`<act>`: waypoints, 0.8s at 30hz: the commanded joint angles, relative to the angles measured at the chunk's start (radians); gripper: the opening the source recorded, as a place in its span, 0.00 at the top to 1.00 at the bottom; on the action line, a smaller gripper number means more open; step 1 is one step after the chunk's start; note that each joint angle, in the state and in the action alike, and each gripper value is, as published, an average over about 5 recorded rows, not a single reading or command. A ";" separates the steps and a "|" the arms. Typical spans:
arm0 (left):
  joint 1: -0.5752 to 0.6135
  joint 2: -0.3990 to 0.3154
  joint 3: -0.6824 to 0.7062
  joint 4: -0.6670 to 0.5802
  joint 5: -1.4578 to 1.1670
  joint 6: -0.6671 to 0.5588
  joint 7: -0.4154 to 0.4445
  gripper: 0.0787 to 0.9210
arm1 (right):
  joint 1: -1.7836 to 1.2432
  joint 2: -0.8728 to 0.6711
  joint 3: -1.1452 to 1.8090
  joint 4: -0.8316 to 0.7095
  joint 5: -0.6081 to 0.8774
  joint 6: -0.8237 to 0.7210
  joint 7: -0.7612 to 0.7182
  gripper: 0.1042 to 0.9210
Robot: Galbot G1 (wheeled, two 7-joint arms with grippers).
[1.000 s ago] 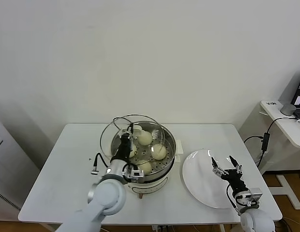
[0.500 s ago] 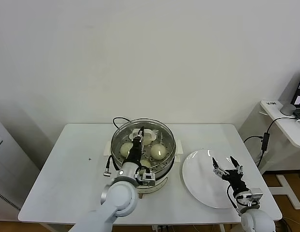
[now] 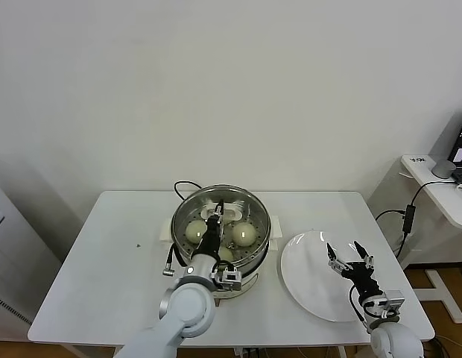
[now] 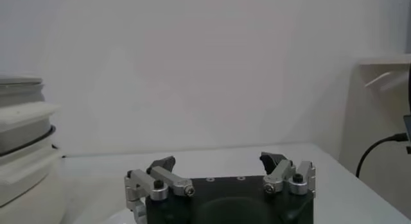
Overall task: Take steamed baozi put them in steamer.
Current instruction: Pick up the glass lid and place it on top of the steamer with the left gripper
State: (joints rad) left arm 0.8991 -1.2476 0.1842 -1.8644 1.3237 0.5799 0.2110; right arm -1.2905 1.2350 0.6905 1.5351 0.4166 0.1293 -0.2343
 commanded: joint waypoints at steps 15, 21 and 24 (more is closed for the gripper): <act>0.046 -0.013 -0.025 0.005 0.001 -0.022 -0.016 0.97 | -0.003 0.006 0.000 -0.005 -0.002 0.003 -0.002 0.12; 0.048 -0.015 -0.044 -0.020 -0.187 -0.017 -0.038 0.94 | -0.004 0.005 0.001 -0.001 -0.001 0.002 -0.004 0.12; 0.053 -0.001 -0.065 -0.087 -0.412 -0.023 -0.035 0.86 | -0.005 0.004 0.002 -0.002 0.000 0.003 -0.006 0.12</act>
State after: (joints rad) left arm 0.9438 -1.2630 0.1484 -1.8706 1.2735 0.5605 0.1848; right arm -1.2952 1.2401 0.6917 1.5326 0.4150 0.1314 -0.2388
